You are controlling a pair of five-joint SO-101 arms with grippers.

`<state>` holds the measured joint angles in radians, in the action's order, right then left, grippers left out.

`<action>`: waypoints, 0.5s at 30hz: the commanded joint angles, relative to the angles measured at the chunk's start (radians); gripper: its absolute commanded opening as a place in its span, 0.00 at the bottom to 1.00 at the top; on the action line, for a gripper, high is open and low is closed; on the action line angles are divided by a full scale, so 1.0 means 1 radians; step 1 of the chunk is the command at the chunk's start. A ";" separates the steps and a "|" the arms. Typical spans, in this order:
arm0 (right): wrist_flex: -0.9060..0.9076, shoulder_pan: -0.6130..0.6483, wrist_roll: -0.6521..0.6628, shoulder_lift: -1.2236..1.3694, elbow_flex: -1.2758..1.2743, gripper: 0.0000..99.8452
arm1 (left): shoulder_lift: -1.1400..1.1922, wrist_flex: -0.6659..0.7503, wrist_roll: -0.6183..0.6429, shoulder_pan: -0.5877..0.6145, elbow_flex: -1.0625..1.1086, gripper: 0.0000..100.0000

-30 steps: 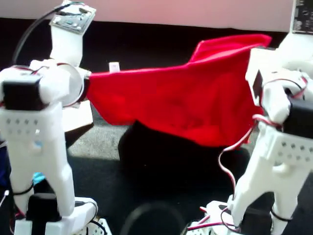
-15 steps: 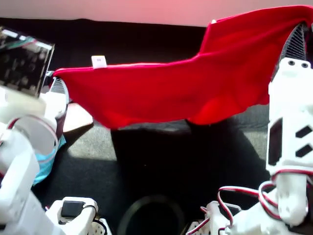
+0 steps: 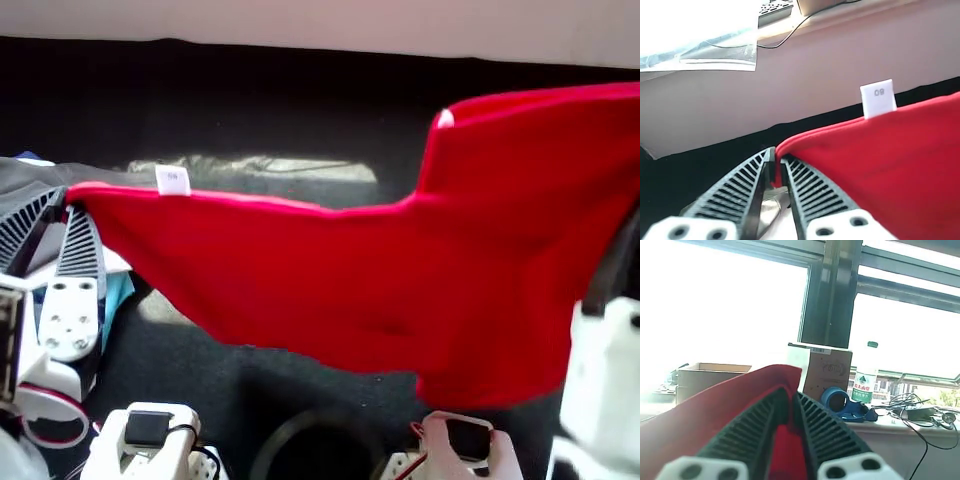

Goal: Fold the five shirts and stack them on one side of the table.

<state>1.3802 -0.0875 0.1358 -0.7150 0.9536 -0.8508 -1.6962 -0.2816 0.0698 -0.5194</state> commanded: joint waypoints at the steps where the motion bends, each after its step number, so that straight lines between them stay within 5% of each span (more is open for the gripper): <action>1: 0.005 -0.010 0.006 -0.021 0.012 0.01 | -0.013 0.023 -0.002 -0.008 -0.018 0.01; 15: 0.056 -0.010 0.002 -0.028 -0.051 0.01 | -0.036 -0.044 0.005 -0.008 0.022 0.01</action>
<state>1.4246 -0.0890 0.1358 -0.7411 0.9045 -0.8861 -1.7208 -0.2816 0.0698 -0.4994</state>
